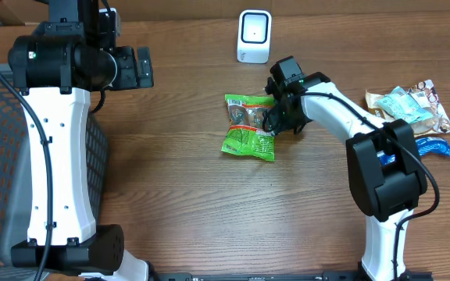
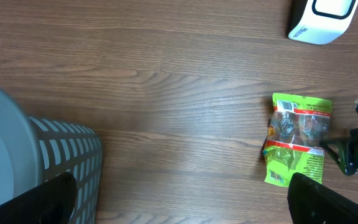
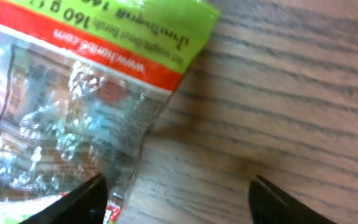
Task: Scan the item barcode
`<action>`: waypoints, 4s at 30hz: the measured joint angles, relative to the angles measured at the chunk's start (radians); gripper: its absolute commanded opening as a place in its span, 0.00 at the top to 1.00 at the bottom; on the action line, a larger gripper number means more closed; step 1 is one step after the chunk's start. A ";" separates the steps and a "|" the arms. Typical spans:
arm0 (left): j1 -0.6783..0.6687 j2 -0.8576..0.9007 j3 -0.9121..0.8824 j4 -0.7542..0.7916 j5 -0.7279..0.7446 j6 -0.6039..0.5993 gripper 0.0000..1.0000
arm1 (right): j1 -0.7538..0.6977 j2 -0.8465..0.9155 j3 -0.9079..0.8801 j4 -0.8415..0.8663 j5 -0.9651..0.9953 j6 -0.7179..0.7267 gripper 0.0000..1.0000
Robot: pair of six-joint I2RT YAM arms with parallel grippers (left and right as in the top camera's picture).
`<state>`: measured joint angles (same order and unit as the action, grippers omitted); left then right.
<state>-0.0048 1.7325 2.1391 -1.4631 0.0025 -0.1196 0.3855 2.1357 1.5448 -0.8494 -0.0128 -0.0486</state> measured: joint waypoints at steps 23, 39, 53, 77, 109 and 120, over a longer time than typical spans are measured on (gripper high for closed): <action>0.000 0.000 0.000 0.000 0.000 0.000 0.00 | 0.062 -0.014 -0.095 0.041 -0.324 0.668 0.96; 0.000 0.000 0.000 0.000 0.000 0.000 0.00 | 0.000 0.001 0.029 -0.136 -0.069 0.248 0.96; 0.000 0.000 0.000 0.000 0.000 0.000 0.00 | -0.035 0.001 0.181 -0.256 0.091 0.250 0.13; 0.000 0.000 0.000 0.000 0.000 0.000 0.00 | -0.147 0.017 0.062 -0.081 -0.263 -0.091 0.00; 0.000 0.000 0.000 0.000 0.000 0.000 0.00 | -0.005 -0.035 -0.076 0.068 -0.071 0.190 0.82; 0.000 0.000 0.000 0.000 0.000 0.000 0.00 | 0.009 -0.031 -0.037 0.029 -0.135 0.182 0.96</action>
<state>-0.0048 1.7325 2.1391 -1.4631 0.0025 -0.1196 0.3946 2.1044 1.5074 -0.8204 -0.1478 0.1333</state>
